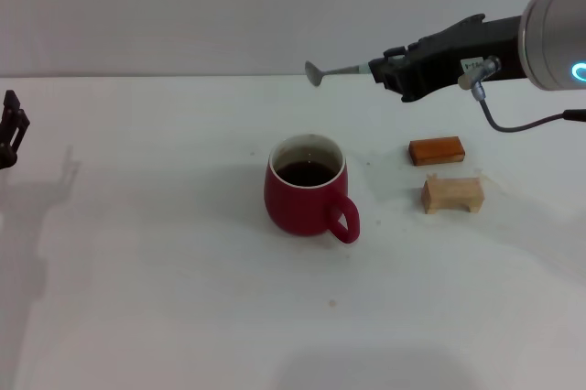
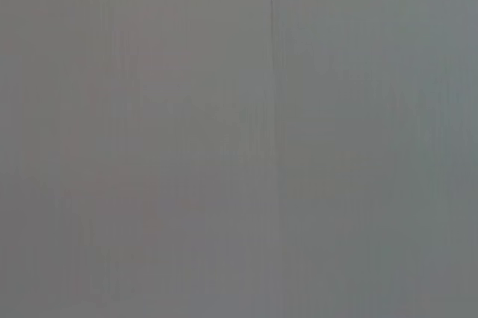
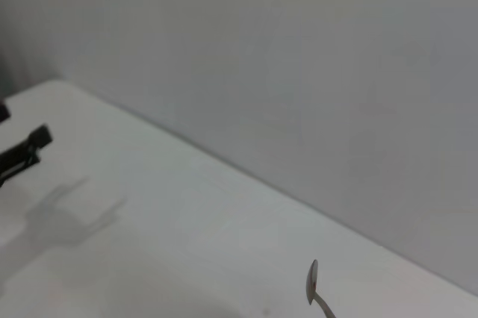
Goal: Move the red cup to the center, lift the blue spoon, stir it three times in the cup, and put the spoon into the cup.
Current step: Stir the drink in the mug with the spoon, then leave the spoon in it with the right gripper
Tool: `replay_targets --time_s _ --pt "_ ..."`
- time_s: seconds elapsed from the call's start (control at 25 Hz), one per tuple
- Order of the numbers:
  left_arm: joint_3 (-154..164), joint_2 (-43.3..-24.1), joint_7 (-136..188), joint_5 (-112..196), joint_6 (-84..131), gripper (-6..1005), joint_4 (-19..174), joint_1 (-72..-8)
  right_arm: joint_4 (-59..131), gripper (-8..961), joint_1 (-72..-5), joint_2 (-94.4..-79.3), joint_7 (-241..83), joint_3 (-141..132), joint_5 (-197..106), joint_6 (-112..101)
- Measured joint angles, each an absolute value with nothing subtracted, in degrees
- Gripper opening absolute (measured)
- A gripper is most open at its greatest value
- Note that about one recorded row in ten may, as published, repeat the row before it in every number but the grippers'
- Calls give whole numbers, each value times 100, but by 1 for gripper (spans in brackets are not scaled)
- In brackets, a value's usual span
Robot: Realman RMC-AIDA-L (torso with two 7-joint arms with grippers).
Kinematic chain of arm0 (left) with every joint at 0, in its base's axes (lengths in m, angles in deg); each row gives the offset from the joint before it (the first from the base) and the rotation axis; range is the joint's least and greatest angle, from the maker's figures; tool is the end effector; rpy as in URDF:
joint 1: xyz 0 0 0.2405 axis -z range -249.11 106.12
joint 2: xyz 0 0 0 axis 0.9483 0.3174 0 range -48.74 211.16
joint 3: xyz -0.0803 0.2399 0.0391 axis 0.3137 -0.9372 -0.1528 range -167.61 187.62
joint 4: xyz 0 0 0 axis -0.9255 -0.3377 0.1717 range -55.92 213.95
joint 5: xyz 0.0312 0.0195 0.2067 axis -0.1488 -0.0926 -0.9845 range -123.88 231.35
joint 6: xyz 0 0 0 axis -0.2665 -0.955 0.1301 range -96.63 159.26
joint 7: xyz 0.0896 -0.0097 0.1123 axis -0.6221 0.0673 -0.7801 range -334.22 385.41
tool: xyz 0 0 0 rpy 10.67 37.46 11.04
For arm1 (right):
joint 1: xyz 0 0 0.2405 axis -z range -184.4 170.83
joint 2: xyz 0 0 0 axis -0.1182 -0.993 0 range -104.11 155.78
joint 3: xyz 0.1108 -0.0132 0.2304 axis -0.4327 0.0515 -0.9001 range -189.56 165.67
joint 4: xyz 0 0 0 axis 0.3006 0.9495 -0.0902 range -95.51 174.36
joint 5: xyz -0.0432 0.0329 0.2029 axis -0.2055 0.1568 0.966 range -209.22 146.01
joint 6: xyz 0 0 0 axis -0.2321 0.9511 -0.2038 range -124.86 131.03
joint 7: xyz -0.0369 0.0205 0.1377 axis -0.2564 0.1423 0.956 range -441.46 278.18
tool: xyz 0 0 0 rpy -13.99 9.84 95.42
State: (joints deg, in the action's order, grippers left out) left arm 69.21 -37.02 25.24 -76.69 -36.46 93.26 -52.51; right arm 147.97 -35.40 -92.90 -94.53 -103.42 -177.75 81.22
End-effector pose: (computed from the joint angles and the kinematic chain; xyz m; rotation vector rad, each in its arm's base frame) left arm -0.3554 0.3125 0.0179 -1.3782 -0.5210 -0.6026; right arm 0.0660 0.3394 0.0378 -2.4131 0.6978 0.1001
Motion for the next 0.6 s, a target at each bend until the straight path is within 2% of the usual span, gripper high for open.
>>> replay_targets --time_s 0.6 --pt "6924 -3700 2523 -7669 -3659 841 9307 -5302 15096 132 -3911 -9299 -9148 -10288 -18001 9040"
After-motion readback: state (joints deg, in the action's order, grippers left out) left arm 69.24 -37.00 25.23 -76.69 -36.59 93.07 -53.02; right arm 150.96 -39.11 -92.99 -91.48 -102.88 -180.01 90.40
